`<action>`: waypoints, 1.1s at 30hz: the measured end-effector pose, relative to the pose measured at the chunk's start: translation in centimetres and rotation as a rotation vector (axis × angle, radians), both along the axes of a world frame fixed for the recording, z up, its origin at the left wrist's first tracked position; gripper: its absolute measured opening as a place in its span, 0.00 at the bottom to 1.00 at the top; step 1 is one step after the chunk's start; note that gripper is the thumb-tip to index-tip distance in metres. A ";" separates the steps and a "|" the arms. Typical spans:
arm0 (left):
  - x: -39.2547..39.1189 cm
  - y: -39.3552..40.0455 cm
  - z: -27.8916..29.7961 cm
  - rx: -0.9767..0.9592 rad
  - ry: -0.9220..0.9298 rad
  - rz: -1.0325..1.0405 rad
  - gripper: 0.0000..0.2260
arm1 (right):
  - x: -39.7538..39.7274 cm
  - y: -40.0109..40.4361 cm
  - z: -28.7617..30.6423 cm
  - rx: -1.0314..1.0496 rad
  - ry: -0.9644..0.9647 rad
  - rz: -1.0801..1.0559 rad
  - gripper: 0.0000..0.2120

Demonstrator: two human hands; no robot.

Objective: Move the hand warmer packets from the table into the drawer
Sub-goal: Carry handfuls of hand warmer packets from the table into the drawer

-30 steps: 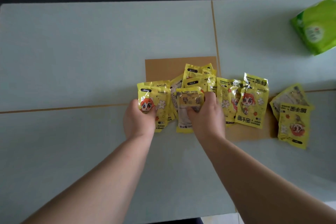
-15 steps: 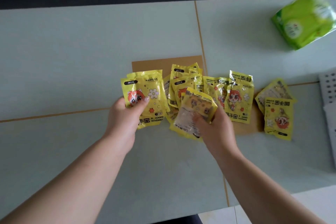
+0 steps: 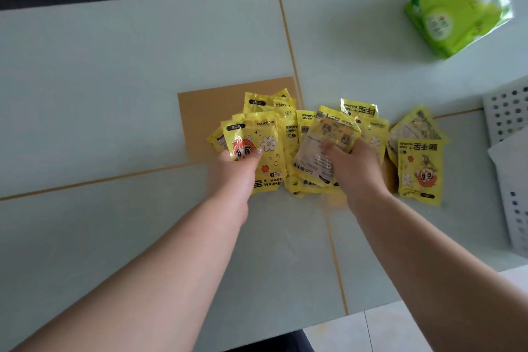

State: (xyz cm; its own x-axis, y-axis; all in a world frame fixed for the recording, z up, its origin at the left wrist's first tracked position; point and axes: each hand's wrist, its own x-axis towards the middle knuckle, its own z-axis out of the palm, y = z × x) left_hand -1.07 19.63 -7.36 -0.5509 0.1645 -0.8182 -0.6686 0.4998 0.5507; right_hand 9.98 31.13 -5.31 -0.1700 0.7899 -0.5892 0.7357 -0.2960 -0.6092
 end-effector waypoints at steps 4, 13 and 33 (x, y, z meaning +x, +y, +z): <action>0.7 1.0 0.4 -0.057 0.077 -0.045 0.09 | -0.3 0.7 0.0 -0.002 -0.052 0.090 0.08; 0.5 1.8 1.2 -0.055 0.135 -0.119 0.07 | -0.4 1.4 -1.3 0.040 -0.113 0.140 0.13; -0.7 -4.1 2.9 0.224 0.000 0.058 0.14 | 4.4 -1.6 -1.2 -0.147 0.370 -0.243 0.07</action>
